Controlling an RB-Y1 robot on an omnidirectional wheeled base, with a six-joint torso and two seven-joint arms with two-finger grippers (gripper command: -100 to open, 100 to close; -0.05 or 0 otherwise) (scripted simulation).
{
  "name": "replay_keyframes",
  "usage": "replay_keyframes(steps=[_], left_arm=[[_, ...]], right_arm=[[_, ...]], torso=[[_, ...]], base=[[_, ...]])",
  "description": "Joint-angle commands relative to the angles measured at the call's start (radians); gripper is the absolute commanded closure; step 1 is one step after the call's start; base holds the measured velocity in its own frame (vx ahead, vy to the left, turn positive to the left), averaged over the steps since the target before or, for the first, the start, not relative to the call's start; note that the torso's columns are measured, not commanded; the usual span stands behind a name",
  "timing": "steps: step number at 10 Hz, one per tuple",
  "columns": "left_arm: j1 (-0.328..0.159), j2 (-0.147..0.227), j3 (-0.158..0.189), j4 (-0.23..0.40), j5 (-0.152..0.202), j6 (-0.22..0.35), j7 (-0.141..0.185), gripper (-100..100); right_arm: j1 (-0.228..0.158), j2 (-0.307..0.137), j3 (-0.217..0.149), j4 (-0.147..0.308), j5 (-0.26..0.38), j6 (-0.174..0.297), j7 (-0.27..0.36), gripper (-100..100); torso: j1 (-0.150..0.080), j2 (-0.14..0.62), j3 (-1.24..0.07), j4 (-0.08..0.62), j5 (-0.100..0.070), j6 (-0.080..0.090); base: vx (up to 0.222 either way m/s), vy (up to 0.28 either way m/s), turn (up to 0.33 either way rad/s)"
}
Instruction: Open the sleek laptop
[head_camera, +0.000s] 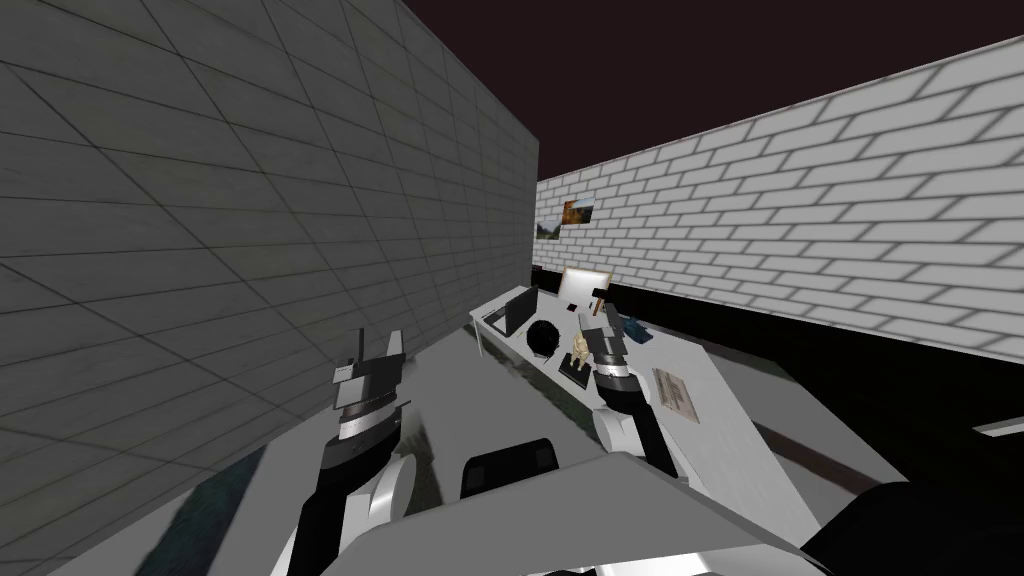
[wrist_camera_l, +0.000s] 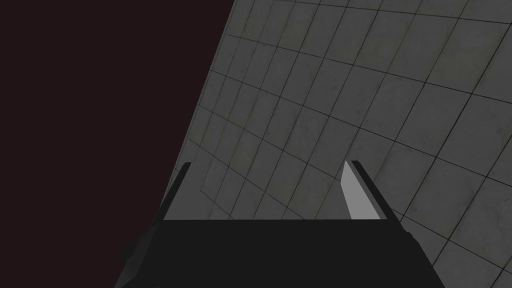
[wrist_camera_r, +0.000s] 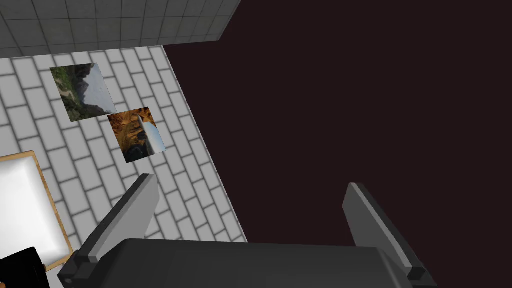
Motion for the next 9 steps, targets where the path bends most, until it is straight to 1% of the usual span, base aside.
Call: replay_keyframes(steps=[1,3,9], left_arm=[[0.000,0.000,0.000,0.000,0.000,0.000,0.000,0],[0.000,0.000,0.000,0.000,0.000,0.000,0.000,0],[0.000,0.000,0.000,0.000,0.000,0.000,0.000,0]], right_arm=[[0.000,0.000,0.000,0.000,0.000,0.000,0.000,0],[0.000,0.000,0.000,0.000,0.000,0.000,0.000,0],[0.000,0.000,0.000,0.000,0.000,0.000,0.000,0]], torso=[[0.000,0.040,-0.082,0.041,0.000,0.000],[0.000,0.175,-0.351,0.176,0.000,0.000],[0.000,0.618,-1.234,0.617,0.000,0.000]], base=[[0.000,0.000,0.000],[0.000,0.000,0.000],[0.000,0.000,0.000]])
